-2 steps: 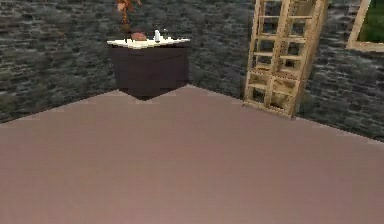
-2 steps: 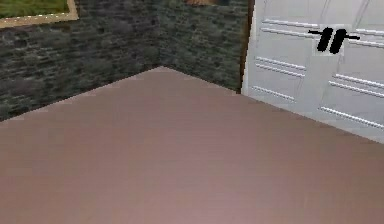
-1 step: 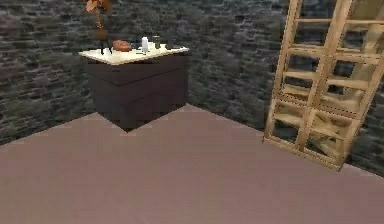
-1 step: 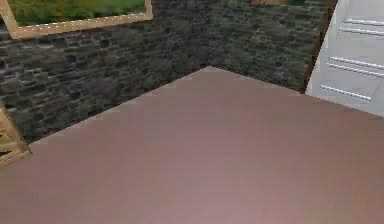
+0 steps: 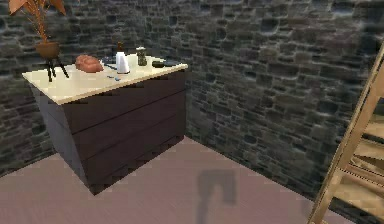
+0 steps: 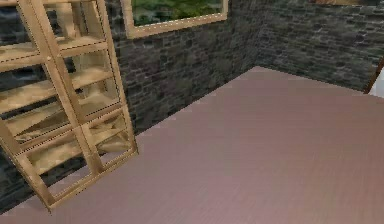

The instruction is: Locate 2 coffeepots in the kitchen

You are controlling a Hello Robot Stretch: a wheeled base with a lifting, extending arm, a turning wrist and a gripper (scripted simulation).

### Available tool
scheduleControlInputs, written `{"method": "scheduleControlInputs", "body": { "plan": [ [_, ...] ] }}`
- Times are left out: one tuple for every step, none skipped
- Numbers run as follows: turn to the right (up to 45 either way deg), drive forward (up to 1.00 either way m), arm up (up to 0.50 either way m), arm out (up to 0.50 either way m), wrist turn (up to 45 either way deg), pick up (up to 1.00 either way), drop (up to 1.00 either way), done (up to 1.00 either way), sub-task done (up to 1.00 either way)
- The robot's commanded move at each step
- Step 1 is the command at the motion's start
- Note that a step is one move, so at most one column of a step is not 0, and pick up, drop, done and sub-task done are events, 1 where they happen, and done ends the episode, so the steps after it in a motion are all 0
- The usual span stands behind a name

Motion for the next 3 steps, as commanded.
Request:
{"method": "scheduleControlInputs", "body": {
  "plan": [
    [-3.0, 0.00, 0.00, 0.00, 0.0, 0.00, 0.00, 0.00, 0.00],
    [0.0, 1.00, 0.00, 0.00, 0.0, 0.00, 0.00, 0.00, 0.00],
    [-3.0, 0.00, 0.00, 0.00, 0.0, 0.00, 0.00, 0.00, 0.00]
  ]
}}
